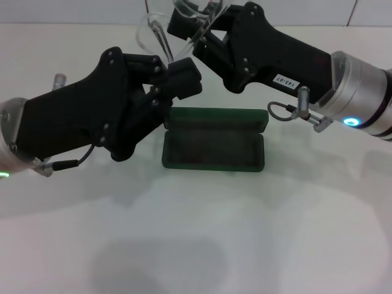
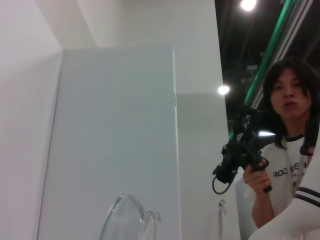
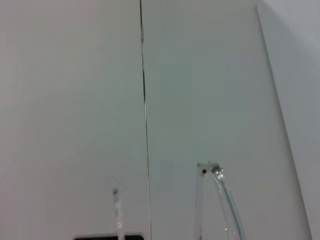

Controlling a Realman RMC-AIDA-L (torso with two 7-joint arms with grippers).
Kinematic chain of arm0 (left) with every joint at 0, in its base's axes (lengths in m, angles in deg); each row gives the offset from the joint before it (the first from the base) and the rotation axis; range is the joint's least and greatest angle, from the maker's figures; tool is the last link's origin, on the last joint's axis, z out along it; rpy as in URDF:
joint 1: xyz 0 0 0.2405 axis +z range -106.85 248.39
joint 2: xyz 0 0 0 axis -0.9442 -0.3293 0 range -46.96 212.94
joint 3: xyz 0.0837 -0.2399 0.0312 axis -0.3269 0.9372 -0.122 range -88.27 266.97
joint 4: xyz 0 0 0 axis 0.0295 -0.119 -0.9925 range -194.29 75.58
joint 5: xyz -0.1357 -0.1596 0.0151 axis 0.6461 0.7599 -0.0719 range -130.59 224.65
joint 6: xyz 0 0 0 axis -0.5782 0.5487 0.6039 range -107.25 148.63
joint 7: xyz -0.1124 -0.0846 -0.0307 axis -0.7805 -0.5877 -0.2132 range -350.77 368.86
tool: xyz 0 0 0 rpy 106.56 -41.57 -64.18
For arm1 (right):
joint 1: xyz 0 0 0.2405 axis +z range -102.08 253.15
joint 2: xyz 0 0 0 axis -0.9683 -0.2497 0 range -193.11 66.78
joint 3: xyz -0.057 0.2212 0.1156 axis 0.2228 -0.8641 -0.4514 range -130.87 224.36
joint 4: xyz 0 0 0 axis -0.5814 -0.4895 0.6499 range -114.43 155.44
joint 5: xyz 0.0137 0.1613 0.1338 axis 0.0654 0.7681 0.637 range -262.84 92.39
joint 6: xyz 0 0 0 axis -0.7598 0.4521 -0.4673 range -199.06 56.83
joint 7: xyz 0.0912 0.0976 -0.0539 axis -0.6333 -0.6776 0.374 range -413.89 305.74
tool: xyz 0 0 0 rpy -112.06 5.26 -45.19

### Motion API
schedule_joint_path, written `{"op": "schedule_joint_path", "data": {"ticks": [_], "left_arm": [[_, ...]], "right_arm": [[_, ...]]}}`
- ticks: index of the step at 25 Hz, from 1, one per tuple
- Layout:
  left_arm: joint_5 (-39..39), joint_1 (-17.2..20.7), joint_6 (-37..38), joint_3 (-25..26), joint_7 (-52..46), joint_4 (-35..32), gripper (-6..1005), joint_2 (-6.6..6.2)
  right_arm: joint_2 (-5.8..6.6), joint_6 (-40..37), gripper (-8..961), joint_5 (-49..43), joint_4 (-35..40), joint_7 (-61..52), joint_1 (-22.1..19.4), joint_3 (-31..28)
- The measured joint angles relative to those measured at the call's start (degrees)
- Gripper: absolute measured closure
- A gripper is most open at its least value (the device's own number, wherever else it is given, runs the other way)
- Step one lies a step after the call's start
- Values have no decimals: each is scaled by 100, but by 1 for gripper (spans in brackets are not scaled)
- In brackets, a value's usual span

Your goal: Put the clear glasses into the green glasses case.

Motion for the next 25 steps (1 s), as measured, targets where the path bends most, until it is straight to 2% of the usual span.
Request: {"op": "schedule_joint_path", "data": {"ticks": [10,25], "left_arm": [[63,-3,-1,21,50,-4,931,-17],[71,-3,-14,22,117,23,931,-1]], "right_arm": [[0,46,838,-43,16,4,86,227],[0,54,838,-291,46,-3,144,236]]}}
